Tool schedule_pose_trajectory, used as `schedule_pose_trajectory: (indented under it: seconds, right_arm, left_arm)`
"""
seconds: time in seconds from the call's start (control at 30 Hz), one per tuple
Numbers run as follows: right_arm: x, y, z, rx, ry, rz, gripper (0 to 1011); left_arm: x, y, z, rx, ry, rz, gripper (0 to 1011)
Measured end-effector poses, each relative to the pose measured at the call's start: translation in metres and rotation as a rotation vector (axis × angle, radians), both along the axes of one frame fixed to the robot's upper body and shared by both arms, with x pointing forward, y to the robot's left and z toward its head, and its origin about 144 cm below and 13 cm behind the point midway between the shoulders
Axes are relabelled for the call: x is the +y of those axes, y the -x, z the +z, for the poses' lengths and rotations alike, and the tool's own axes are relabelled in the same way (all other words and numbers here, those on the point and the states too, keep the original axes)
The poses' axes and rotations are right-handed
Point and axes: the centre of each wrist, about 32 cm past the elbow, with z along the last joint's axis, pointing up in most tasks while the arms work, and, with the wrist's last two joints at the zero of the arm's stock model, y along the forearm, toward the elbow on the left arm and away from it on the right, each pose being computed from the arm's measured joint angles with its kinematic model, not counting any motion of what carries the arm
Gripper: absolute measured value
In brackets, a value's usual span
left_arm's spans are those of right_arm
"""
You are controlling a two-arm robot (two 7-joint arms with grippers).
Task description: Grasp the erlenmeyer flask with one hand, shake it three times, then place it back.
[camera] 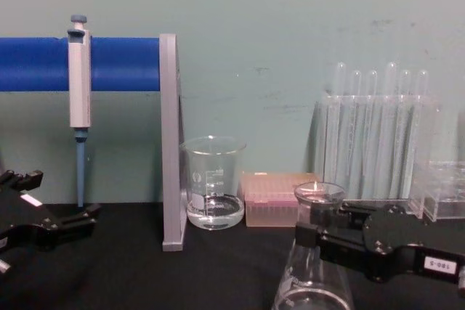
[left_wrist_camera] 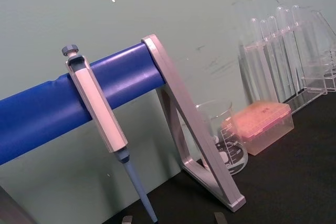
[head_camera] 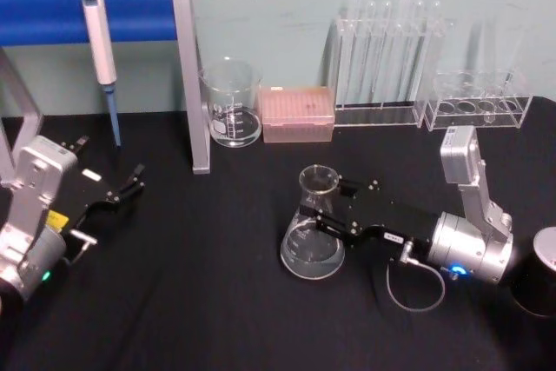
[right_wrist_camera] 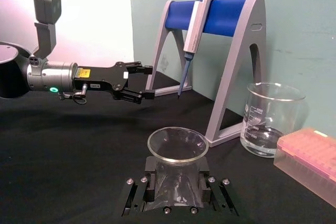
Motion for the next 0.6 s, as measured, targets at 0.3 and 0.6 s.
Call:
schedule_pose_trajectory:
  seconds: [0.3,0.6]
  right_arm:
    - [0.0005,-0.0014,-0.0006,0.005,0.000,0.000,456]
    - [0.0010,-0.0019,-0.0008,0.007,0.000,-0.001,456]
  left_arm:
    - [0.0000,0.0000,0.0000,0.000,0.000,0.000,1001]
    - [0.0000,0.0000,0.0000,0.000,0.000,0.000,1001]
